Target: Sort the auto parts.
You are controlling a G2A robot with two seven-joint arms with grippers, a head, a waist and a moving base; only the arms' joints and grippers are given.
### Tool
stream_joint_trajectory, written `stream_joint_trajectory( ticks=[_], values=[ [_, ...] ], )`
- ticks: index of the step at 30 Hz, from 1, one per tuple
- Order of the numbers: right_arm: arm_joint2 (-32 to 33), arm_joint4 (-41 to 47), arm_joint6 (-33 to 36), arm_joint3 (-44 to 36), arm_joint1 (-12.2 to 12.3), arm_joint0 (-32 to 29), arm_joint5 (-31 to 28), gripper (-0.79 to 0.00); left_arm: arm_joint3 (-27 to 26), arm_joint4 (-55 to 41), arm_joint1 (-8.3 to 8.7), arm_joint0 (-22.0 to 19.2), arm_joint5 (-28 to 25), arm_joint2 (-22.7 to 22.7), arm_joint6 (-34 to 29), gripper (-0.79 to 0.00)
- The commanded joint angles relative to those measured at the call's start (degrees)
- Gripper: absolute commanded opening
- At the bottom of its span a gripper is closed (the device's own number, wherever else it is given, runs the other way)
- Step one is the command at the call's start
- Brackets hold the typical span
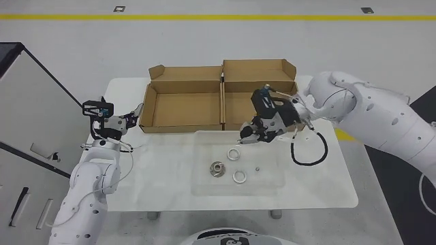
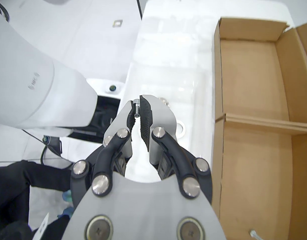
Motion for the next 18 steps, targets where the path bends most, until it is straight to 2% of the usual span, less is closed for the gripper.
stream_joint_trajectory(
  ticks=[1,10,18],
  values=[
    [1.4,1.6,-3.0,-0.9,0.0,-0.6,0.0,-0.785,0.0,0.0,0.0,0.0,0.0,0.0,0.0,0.0],
    [9.2,7.3,-10.6,-4.6,-0.2,-3.5,0.0,-0.785,0.0,0.0,0.0,0.0,0.0,0.0,0.0,0.0],
    [9.2,7.3,-10.6,-4.6,-0.2,-3.5,0.0,-0.785,0.0,0.0,0.0,0.0,0.0,0.0,0.0,0.0]
  ],
)
